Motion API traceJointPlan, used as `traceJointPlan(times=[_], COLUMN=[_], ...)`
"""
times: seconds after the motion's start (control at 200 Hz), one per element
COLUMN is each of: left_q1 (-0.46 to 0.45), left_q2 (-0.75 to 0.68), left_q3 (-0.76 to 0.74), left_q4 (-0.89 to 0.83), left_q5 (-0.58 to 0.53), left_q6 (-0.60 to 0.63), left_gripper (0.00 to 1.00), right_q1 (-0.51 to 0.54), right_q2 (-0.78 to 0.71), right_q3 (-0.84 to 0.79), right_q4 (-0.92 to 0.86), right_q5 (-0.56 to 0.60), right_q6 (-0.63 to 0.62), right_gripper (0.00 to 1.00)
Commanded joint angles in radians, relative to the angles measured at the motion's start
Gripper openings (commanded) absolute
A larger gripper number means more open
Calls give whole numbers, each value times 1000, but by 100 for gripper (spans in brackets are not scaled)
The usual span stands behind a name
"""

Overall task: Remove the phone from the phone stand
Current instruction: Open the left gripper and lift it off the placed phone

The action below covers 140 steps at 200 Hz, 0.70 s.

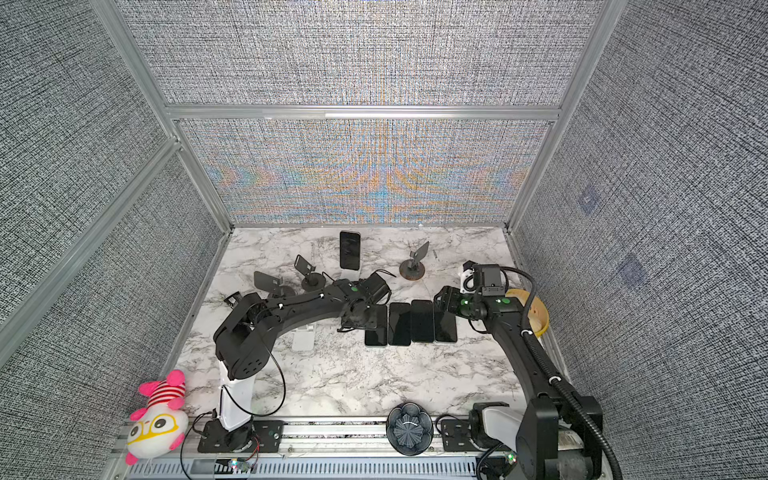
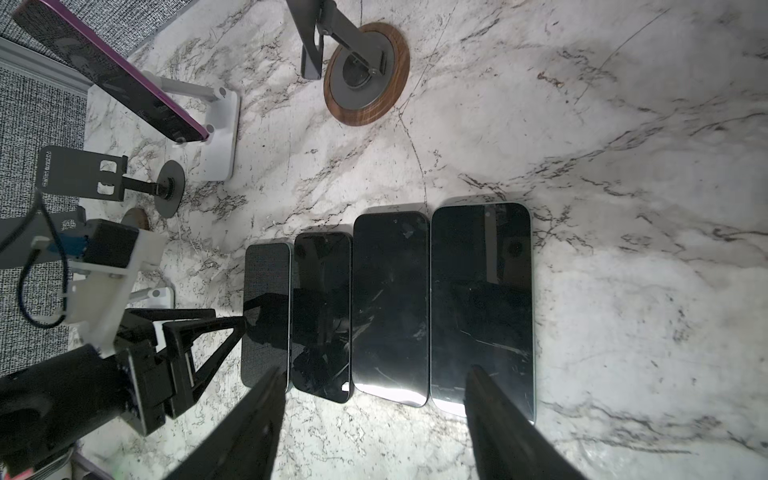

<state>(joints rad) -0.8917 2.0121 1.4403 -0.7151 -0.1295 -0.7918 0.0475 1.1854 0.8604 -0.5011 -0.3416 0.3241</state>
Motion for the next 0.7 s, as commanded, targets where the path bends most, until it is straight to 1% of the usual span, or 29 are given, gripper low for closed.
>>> traceJointPlan(times=[0.0,0.15,0.235,0.275,0.32,0.36,0.43,0.505,0.57,0.65,0.695], left_q1=[5,5,5,5,5,10,31,71,109,142,161], left_q2=[9,15,-15,-20,-67,-87,-120,-151,-178,-224,-245], left_q3=[-6,4,19,27,36,39,32,11,-14,-78,-110], left_q4=[-10,-12,-9,1,13,32,77,139,205,351,432], left_q5=[-25,-35,-66,-85,-104,-109,-100,-87,-68,-44,-23], left_q6=[-22,-22,15,48,98,146,218,265,315,420,477], left_gripper=[48,41,42,46,54,66,77,89,94,98,99], right_q1=[1,0,1,1,1,0,2,1,1,1,1], right_q2=[-5,-11,-11,-11,-6,-3,0,-3,-9,-14,-15], right_q3=[8,7,9,10,9,9,9,4,3,7,8], right_q4=[-12,-20,-21,-19,-16,-13,-13,-14,-19,-26,-28], right_q5=[-4,1,3,2,-1,-4,-10,-9,-8,-6,-6], right_q6=[-3,-6,-8,-7,-7,-6,-8,-8,-12,-18,-20], right_gripper=[69,69,69,69,70,70,70,69,69,69,69])
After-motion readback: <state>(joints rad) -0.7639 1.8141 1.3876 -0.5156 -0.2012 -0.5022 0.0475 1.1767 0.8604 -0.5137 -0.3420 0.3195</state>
